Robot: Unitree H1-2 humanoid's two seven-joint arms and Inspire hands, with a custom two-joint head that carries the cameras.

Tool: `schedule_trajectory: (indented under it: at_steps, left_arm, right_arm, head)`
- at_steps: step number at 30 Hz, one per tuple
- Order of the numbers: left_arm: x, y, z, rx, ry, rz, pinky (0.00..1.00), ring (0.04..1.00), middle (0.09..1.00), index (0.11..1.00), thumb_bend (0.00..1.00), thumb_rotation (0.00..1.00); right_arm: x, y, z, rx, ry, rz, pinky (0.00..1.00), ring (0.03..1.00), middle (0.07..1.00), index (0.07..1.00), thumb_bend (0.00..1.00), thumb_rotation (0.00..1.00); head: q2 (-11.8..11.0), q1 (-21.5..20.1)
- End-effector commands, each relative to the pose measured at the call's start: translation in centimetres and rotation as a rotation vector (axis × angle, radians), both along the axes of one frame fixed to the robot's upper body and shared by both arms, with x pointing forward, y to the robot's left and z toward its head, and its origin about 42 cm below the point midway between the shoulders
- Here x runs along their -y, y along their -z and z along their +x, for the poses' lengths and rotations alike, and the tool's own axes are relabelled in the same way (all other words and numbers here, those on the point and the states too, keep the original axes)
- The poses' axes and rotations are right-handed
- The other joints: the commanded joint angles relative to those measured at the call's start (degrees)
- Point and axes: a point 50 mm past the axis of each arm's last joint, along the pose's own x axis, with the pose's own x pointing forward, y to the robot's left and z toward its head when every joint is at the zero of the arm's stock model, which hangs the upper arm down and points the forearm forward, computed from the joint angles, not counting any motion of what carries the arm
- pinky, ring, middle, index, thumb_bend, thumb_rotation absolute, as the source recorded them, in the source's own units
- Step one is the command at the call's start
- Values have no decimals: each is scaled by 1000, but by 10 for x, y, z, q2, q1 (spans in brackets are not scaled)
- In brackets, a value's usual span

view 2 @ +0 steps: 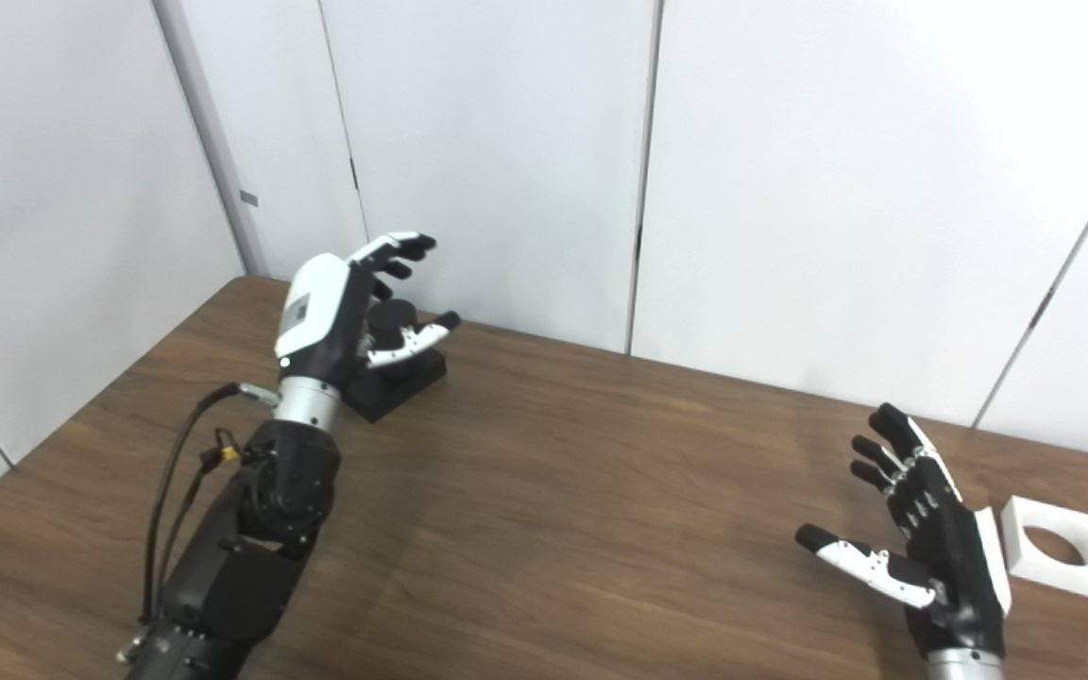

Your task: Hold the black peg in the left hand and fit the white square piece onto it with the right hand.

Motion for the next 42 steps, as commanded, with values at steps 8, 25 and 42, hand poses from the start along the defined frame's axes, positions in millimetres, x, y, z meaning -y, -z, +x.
schedule_trajectory:
  at_steps: [8, 25, 42]
  left_arm:
    - [-17, -31, 11, 73, -84, 88, 575, 737, 803, 818, 738, 292]
    - [-43, -31, 21, -26, -274, 251, 869, 861, 857, 833, 841, 436]
    - [-56, -10, 34, -220, -322, 333, 830, 875, 879, 841, 946, 670]
  right_arm:
    - [7, 5, -2, -6, -4, -2, 790, 843, 895, 884, 542, 151]
    - [6, 2, -4, -11, -2, 4, 780, 845, 898, 882, 528, 171]
    - [-1, 2, -4, -6, 0, 20, 803, 852, 889, 868, 527, 117]
  head:
    - [1, 2]
    - [9, 5]
    - [12, 0]
